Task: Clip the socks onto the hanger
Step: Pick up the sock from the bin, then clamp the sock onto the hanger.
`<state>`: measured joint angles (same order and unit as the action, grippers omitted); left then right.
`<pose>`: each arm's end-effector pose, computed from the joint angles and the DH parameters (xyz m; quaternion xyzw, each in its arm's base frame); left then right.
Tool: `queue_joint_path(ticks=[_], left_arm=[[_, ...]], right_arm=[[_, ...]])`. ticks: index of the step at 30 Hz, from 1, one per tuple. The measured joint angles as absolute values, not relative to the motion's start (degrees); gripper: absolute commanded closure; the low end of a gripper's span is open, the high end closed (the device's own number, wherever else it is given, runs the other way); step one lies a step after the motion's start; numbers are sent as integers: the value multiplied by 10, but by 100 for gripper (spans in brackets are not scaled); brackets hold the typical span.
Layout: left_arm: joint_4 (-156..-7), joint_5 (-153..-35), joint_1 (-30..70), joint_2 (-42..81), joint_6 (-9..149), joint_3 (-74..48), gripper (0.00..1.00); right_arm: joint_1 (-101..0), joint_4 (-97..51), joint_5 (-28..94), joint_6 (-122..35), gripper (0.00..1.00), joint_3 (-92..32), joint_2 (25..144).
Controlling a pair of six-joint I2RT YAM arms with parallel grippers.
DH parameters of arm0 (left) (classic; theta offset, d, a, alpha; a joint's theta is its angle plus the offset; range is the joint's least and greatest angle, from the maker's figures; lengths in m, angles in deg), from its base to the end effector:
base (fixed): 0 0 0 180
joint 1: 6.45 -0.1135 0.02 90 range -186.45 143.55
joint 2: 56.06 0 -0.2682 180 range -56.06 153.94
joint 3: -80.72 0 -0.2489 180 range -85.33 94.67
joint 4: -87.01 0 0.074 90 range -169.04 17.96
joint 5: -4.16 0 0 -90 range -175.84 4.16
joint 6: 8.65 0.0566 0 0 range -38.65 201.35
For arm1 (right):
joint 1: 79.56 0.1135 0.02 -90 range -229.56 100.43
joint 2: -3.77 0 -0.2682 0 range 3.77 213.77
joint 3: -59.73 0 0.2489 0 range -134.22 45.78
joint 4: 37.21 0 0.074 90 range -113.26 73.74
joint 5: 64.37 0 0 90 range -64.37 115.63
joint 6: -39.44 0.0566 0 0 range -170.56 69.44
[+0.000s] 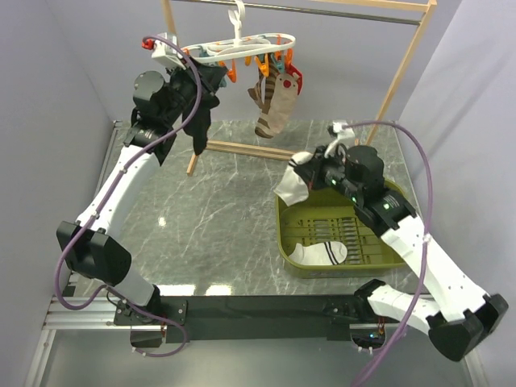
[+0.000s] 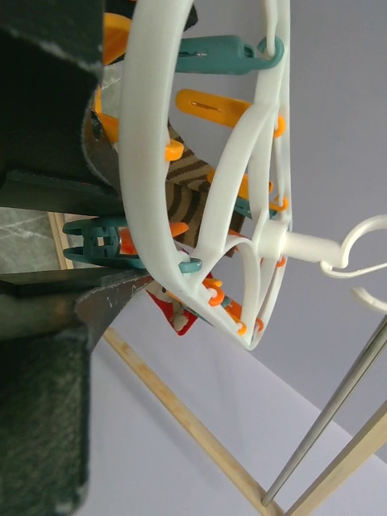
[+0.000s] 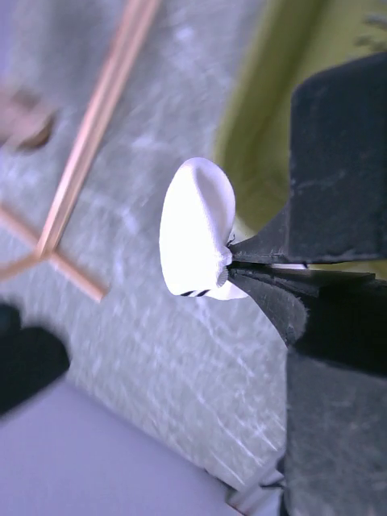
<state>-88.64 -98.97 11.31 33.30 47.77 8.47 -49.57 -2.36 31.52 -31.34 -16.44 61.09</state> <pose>0.3565 -0.1277 0.4915 0.0051 0.6179 -0.4026 0.6753 0.2015 0.1230 0.3837 -0.1056 0.7912 0.2875 0.5294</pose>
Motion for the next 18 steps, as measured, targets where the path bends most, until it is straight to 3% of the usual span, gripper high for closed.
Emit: queue_joint_path(ticks=[11, 18], left_arm=[[-874, -970, 136, 332, 475, 85, 77], [-873, -964, 142, 320, 472, 85, 77]], right_arm=[[-437, -169, 414, -384, 100, -335, 796], [-426, -232, 417, -306, 100, -398, 873]])
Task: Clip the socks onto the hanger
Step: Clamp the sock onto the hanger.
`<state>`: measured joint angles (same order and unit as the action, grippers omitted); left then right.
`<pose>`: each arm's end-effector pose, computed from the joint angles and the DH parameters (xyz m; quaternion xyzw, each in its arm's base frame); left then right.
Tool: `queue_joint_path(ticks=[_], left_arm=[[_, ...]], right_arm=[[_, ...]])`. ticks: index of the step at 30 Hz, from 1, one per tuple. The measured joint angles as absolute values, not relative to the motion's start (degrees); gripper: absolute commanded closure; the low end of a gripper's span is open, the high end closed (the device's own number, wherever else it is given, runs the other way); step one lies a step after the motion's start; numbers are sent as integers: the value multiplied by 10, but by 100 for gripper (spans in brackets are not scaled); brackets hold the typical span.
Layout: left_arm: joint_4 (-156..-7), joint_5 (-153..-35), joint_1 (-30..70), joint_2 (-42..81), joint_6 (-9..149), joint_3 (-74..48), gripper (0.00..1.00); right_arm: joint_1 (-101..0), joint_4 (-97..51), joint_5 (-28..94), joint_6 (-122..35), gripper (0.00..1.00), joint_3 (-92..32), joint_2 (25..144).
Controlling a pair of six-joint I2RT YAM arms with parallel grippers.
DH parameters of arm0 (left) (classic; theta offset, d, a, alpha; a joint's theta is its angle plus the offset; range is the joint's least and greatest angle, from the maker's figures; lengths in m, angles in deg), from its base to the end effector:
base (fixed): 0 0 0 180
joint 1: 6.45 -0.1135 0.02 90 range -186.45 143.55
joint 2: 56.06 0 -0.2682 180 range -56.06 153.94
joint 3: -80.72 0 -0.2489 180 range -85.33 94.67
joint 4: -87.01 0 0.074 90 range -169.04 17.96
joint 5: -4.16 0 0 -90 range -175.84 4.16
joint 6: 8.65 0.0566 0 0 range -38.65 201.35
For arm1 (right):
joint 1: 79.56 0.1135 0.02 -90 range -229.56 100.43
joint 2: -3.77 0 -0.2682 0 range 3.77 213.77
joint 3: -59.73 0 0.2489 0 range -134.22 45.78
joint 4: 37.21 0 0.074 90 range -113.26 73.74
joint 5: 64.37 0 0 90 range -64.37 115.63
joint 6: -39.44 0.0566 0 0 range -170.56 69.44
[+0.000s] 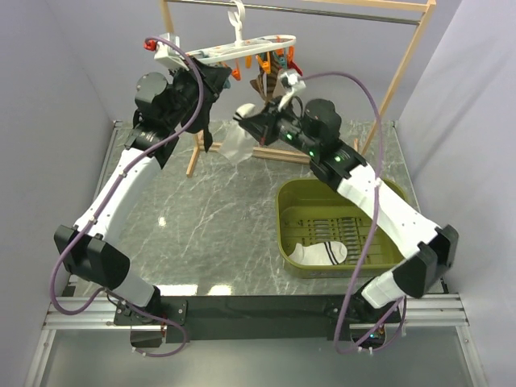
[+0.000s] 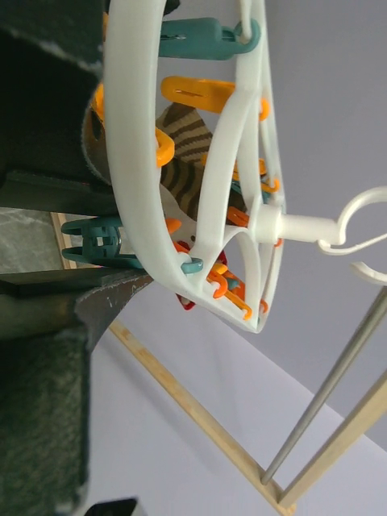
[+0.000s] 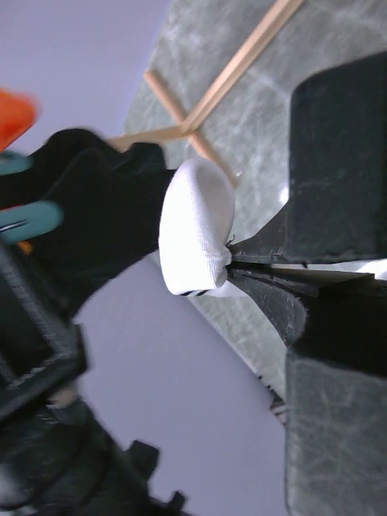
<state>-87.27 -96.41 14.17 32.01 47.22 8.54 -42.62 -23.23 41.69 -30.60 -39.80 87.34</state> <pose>0.3436 -0.1404 0.4971 0.0000 0.6171 -0.4112 0.6709 0.2764 0.2274 0.4529 -0.2009 0.6656 0.4246 0.5799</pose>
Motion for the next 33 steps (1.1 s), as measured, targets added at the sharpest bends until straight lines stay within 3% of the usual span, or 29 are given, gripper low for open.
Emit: queue_joint_path(ticks=[5, 18, 24, 33], left_arm=[[-873, -965, 143, 308, 472, 85, 77], [-858, -965, 143, 306, 467, 85, 76], [-847, -964, 143, 301, 467, 85, 77], [-847, -964, 143, 293, 467, 85, 77]], right_arm=[[-396, -230, 426, -338, 100, -475, 937], [-364, -231, 361, -399, 100, -476, 949], [-372, -235, 294, -283, 100, -482, 960], [-417, -262, 290, -81, 100, -482, 963]])
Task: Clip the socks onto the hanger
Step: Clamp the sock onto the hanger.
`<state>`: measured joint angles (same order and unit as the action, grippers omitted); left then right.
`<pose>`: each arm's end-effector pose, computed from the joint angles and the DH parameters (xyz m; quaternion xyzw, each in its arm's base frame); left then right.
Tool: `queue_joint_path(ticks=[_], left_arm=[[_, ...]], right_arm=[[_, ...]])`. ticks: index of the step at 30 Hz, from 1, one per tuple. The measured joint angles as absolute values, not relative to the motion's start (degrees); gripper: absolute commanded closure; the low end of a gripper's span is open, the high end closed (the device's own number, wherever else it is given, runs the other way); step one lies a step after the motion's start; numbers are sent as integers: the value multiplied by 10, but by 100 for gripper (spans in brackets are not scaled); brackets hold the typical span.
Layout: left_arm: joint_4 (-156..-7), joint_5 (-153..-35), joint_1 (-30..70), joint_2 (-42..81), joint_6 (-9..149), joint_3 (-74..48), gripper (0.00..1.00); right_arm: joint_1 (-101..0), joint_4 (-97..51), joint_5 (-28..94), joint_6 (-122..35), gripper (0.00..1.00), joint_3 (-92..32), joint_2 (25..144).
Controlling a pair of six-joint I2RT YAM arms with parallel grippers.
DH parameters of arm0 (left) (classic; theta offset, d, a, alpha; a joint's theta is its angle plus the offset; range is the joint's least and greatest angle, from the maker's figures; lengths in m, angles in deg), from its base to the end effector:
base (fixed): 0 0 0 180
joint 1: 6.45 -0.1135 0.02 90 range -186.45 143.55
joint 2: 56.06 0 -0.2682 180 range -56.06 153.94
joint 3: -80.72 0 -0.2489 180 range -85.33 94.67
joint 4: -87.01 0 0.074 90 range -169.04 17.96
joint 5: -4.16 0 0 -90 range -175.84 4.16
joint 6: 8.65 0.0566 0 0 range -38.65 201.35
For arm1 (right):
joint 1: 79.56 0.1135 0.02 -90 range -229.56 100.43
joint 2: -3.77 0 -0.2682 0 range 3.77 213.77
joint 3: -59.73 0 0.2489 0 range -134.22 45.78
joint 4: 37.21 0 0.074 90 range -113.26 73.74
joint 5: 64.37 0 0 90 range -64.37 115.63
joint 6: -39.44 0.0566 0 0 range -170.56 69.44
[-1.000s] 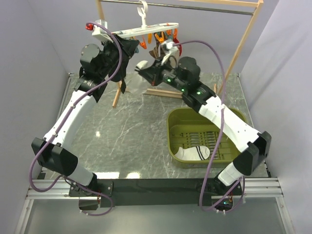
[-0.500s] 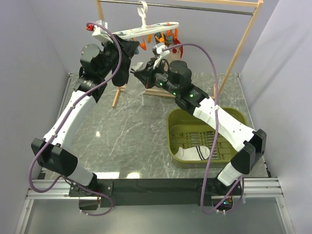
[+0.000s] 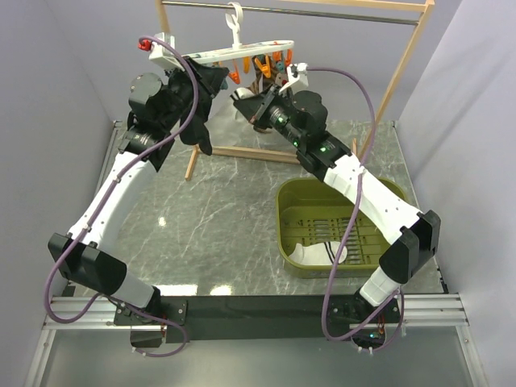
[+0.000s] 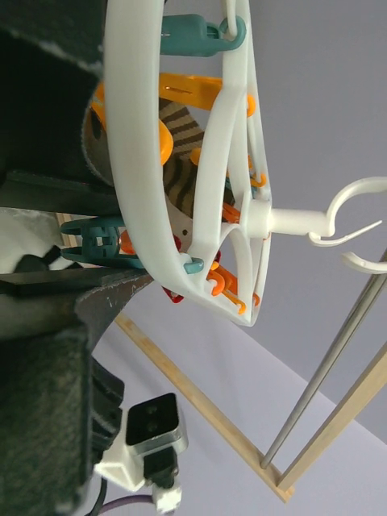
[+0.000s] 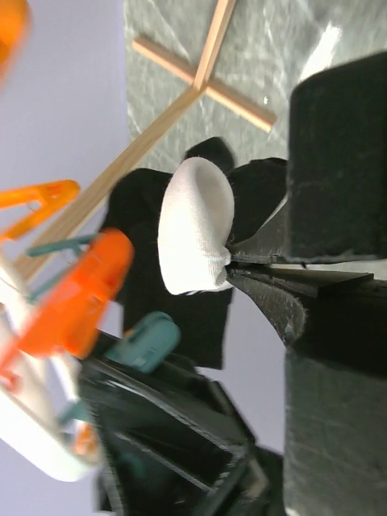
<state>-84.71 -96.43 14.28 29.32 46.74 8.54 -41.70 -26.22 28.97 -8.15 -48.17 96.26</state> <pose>0.3275 -0.1351 0.5076 -0.0017 0.6163 -0.4150 0.6693 0.3151 0.2492 0.4576 0.0056 0.6793 0.4880 0.5480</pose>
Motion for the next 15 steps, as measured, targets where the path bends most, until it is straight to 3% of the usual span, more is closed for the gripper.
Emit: queue_joint_path(ticks=[15], left_arm=[[-861, -981, 143, 273, 469, 71, 77]], right_arm=[[-444, -374, 374, 20, 100, -456, 966]])
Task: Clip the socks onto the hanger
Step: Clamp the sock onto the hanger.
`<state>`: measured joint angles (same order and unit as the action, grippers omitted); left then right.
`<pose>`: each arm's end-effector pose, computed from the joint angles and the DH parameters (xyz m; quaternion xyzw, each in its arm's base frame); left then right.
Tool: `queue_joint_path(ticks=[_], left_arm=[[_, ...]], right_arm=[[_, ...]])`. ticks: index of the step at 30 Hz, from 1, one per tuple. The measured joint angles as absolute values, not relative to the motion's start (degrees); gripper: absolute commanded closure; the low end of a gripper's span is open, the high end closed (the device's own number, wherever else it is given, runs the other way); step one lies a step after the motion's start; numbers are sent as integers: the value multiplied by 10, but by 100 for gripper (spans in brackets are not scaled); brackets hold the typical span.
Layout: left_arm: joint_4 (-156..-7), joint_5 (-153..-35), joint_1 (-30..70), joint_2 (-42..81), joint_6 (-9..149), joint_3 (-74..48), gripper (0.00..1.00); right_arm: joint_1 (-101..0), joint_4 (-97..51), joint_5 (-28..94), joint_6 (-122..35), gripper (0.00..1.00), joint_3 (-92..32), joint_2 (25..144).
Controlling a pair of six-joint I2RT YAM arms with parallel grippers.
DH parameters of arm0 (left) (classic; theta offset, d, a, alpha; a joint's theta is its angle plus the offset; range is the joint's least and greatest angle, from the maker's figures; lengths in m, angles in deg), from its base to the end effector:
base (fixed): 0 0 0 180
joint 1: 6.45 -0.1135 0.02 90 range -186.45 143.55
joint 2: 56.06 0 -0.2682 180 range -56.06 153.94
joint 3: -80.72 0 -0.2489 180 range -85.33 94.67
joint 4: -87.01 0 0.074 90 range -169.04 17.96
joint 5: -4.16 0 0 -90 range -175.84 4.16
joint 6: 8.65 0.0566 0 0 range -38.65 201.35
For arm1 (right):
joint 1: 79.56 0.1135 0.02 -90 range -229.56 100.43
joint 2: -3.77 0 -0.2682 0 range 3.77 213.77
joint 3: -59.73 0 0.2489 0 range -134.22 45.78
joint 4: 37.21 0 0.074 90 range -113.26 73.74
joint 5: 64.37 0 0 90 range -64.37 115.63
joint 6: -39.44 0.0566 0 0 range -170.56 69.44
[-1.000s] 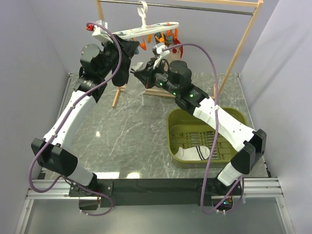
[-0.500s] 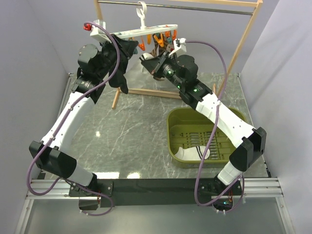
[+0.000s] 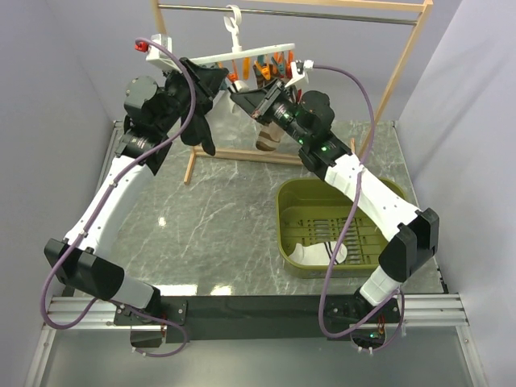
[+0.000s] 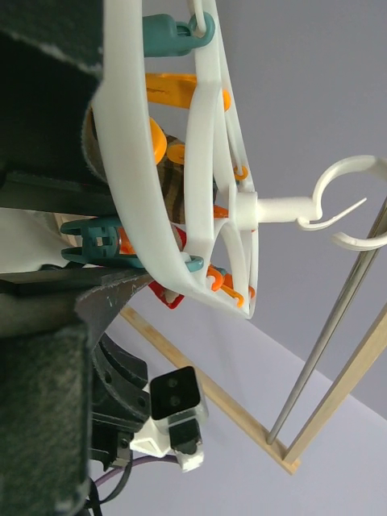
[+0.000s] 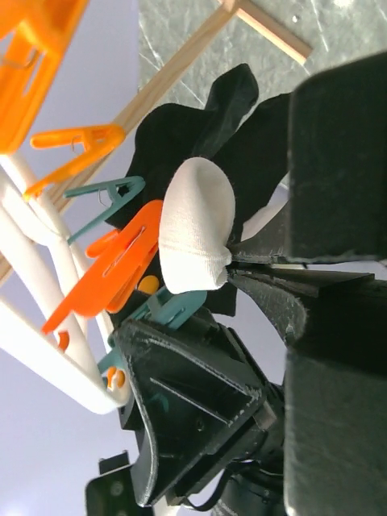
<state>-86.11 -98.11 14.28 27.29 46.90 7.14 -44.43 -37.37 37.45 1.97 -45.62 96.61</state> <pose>0.3157 -0.1323 0.5135 0.0135 0.6030 -0.4251 0.6749 0.3225 0.2411 0.4637 0.0145 0.6265 0.5843 0.5157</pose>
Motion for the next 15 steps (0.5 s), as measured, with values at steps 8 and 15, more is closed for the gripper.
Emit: queue_joint_path(ticks=[8, 15], left_arm=[[-864, -987, 143, 272, 480, 69, 76], [-863, -997, 142, 272, 484, 69, 76]], right_arm=[[-447, -338, 406, -83, 100, -488, 979], [-442, -277, 412, -216, 100, -488, 980]])
